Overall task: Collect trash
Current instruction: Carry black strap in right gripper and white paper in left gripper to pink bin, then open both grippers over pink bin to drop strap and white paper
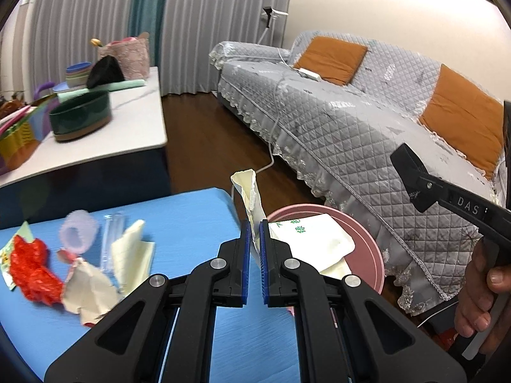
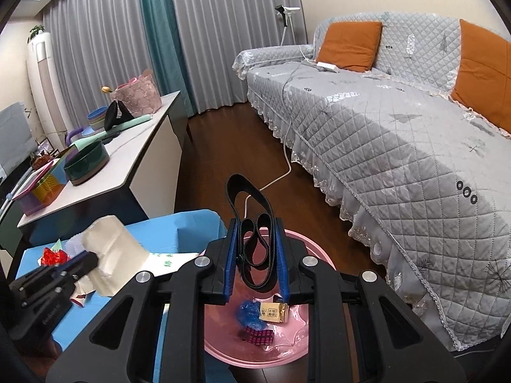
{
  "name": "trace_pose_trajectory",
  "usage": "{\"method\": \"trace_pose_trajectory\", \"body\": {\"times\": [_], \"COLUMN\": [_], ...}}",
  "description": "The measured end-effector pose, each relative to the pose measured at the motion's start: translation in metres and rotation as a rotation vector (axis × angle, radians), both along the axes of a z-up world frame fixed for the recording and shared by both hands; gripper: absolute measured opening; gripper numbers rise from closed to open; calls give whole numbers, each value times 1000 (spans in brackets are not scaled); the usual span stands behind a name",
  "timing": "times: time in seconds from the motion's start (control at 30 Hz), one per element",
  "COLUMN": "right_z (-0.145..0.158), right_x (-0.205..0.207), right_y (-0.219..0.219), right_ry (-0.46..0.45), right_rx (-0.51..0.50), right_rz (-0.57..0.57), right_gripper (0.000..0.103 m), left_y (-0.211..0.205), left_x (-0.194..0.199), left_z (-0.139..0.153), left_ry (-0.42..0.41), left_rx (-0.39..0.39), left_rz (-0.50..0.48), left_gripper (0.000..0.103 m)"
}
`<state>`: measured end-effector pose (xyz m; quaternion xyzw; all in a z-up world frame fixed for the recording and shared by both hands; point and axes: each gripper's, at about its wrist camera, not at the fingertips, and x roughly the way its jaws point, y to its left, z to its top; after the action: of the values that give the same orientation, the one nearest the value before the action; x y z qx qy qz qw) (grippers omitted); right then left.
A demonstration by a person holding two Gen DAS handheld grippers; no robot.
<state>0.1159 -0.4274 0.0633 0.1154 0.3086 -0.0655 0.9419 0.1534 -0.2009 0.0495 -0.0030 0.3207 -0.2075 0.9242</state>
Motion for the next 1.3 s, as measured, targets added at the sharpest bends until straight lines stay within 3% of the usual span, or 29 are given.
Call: {"method": "trace_pose_trajectory", "body": {"times": [0.67, 0.77, 0.83, 0.9, 1.0, 1.3], "right_z": [-20, -20, -21, -22, -22, -15], "right_x": [13, 14, 15, 15, 15, 11], "right_y": [-9, -10, -10, -11, -12, -4], "right_ry": [45, 47, 56, 61, 64, 50], "right_rx": [7, 10, 9, 5, 9, 17], "right_rz": [-8, -14, -17, -22, -29, -22], "right_gripper": [22, 28, 44, 45, 49, 49], "left_y": [-56, -61, -62, -61, -56, -19], "left_x": [21, 25, 26, 24, 21, 3], "left_z": [-36, -41, -44, -45, -44, -17], "left_ry": [64, 96, 113, 107, 108, 66], "left_rx": [15, 9, 10, 10, 9, 7], "left_rz": [-101, -126, -133, -129, -125, -83], "left_gripper": [6, 8, 15, 20, 20, 20]}}
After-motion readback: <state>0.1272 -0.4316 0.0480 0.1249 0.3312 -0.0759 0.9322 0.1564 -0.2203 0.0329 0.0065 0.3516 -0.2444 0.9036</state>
